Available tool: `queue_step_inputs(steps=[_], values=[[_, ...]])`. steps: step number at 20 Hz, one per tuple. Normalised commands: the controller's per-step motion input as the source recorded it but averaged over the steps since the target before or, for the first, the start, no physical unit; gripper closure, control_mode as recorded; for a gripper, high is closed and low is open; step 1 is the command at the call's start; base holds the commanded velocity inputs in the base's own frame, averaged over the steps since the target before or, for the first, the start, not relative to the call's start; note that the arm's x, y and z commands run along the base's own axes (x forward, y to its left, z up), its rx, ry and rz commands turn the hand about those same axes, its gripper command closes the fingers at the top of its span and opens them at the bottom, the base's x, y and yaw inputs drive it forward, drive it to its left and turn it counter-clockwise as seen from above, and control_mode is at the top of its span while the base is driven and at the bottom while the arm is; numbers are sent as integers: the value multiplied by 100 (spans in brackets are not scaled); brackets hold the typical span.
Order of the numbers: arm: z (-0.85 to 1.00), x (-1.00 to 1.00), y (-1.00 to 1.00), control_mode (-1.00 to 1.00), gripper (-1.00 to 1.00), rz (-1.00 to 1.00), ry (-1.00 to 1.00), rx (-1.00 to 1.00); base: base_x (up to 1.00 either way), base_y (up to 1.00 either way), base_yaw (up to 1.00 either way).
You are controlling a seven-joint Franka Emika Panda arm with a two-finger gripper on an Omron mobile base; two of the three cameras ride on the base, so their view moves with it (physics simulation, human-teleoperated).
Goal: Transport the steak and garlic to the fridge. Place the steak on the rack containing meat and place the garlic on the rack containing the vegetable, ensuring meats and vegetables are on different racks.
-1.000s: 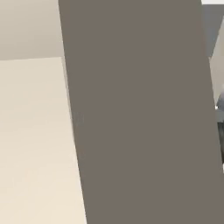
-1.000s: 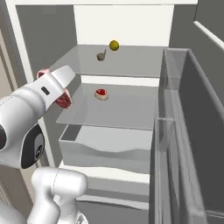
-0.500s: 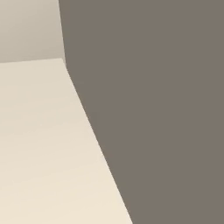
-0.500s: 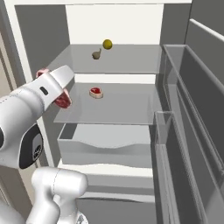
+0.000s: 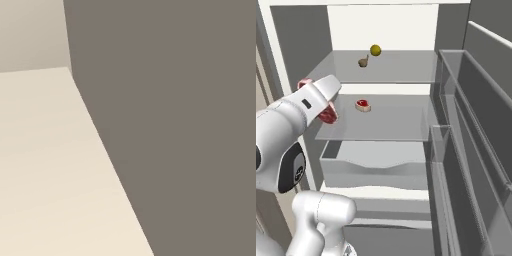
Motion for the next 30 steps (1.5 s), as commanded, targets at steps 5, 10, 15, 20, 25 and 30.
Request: queue_step_inputs(steps=[5,10,15,20,25,30], values=[[-9,-23,-15,-100,100,-7,1,1,0,0,0],[-50,0,0,-100,100,-2,6,0,0,0,0],[-70,21,0,-100,100,0,14,1,0,0,0],[-54,35,0,-100,100,0,16,5,0,0,0],[-27,56,6,-100,100,0,5,6,0,0,0],[-25,65,10,-100,100,0,1,8,0,0,0]])
